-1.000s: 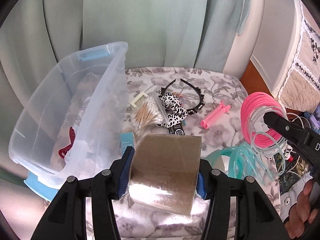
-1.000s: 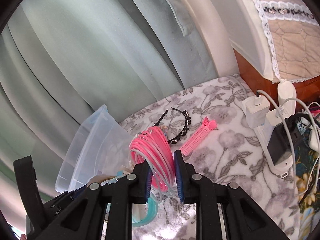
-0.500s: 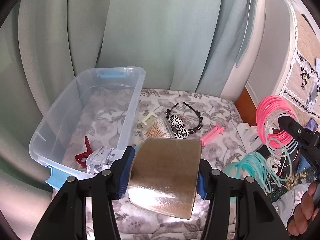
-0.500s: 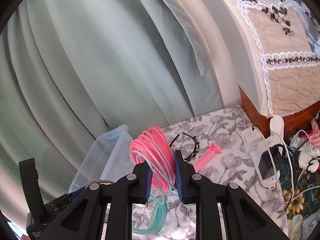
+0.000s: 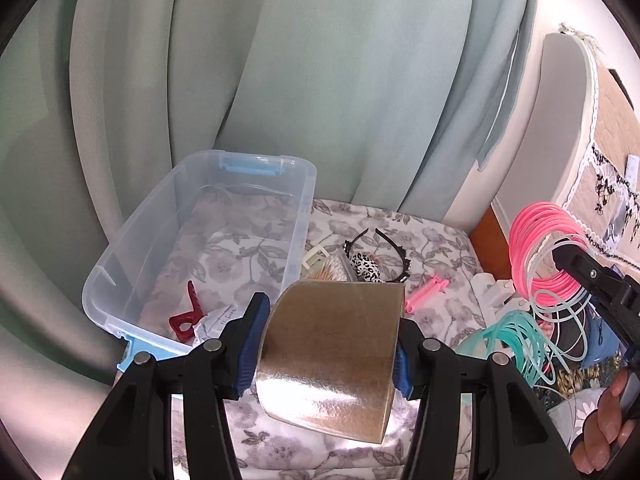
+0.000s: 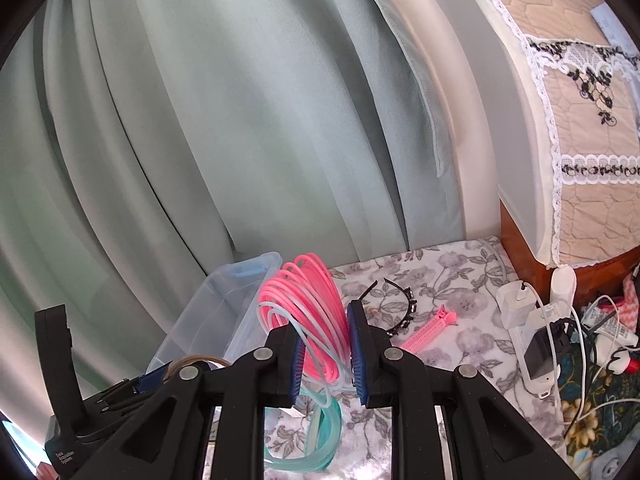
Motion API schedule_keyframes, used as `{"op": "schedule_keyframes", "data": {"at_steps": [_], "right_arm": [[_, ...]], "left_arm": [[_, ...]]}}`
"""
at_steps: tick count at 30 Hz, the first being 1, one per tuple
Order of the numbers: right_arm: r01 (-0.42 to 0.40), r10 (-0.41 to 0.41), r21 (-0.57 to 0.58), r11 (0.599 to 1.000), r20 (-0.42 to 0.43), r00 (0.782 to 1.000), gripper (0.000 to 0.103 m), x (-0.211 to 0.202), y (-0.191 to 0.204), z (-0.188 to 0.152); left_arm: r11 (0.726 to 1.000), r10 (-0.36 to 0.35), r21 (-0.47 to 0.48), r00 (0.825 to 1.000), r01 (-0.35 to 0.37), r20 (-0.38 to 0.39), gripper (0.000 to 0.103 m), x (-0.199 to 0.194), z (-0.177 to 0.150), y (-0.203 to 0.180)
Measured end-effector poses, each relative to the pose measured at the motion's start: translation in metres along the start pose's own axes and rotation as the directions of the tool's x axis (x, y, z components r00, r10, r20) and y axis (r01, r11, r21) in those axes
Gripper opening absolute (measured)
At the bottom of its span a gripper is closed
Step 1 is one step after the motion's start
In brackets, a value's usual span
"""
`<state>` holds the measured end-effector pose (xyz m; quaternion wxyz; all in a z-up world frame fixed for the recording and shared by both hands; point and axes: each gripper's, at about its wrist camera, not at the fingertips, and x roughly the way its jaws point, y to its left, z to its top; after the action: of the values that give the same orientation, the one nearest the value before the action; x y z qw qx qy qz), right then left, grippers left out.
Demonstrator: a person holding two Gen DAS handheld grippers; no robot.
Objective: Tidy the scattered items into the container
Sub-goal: 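Carry the tape roll and hair ties over the box and drop them in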
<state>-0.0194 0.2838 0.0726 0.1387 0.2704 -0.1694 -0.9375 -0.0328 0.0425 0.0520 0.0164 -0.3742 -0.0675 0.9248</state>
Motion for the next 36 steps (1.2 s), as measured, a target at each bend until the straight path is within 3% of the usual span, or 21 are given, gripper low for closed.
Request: {"op": "schedule_keyframes", "data": {"at_steps": [16,26,36], "right_arm": [[-0.058,0.054,-0.136,0.989,-0.031,0.998,0.022,0.027,0.092,0.025],[-0.129,0.114,-0.234,0.964,-0.078,0.99,0.022,0.054,0.146,0.022],[-0.161,0.143,-0.273,0.949,-0.083,0.986,0.022,0.08,0.176,0.02]], "left_arm": [[0.989,0.051,-0.142,0.993,-0.036,0.11,0.055,-0.026,0.013,0.079],[0.968,0.093,-0.241,0.99,-0.065,0.109,0.055,-0.022,0.012,0.128],[0.958,0.098,-0.277,0.992,-0.071,0.085,0.055,-0.008,0.011,0.147]]}}
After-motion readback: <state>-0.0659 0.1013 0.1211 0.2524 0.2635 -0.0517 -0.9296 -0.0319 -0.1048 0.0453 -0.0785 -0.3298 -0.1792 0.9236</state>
